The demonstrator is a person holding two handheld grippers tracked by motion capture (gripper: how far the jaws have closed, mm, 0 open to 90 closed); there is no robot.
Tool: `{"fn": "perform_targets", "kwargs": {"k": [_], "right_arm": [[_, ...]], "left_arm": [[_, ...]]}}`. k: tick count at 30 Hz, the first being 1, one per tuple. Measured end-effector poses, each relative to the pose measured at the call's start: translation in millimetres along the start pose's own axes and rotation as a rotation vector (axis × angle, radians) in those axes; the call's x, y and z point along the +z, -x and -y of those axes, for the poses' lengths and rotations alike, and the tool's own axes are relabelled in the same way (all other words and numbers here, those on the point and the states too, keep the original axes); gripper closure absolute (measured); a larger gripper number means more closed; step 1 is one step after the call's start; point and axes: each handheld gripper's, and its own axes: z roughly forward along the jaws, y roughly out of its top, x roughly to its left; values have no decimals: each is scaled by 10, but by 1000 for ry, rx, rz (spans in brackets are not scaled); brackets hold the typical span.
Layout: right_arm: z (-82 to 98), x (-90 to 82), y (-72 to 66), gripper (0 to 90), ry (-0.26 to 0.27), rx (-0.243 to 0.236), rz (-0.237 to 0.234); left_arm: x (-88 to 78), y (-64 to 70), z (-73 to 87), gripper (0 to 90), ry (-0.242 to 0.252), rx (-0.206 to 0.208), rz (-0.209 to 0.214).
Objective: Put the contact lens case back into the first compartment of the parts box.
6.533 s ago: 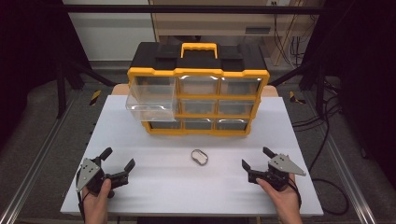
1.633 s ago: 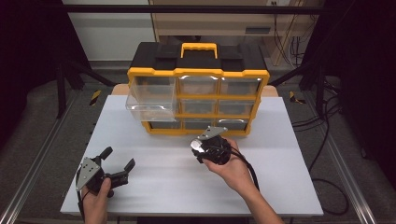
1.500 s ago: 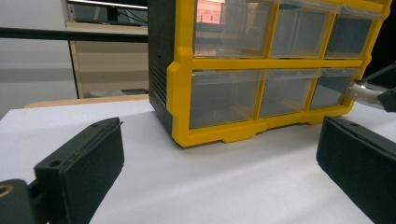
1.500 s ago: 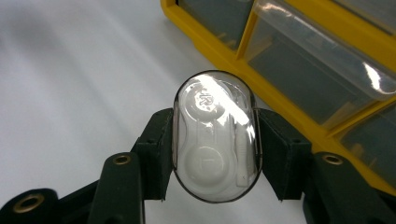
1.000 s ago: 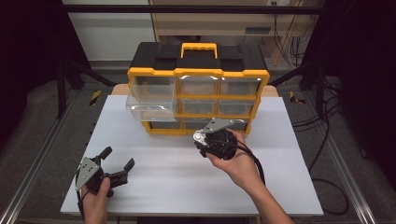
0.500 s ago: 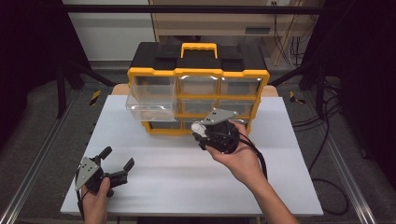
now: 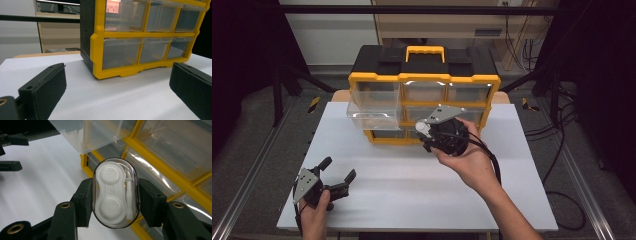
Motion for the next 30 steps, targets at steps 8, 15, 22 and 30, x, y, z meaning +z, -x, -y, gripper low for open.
{"fn": "perform_targets", "kwargs": {"k": [8,15,22,30], "right_arm": [[-162,-97,32,491,24,-11,16],[-234,-122,49,490,32,-2,21],[-317,-175,64,490,53,3,31],[-434,-212,111,491,80,15,33]], "left_arm": [[16,25,2,6,-7,8,8],[12,29,-2,6,-4,8,9],[8,10,-3,6,0,2,6],[15,19,-1,6,-5,7,9]]}}
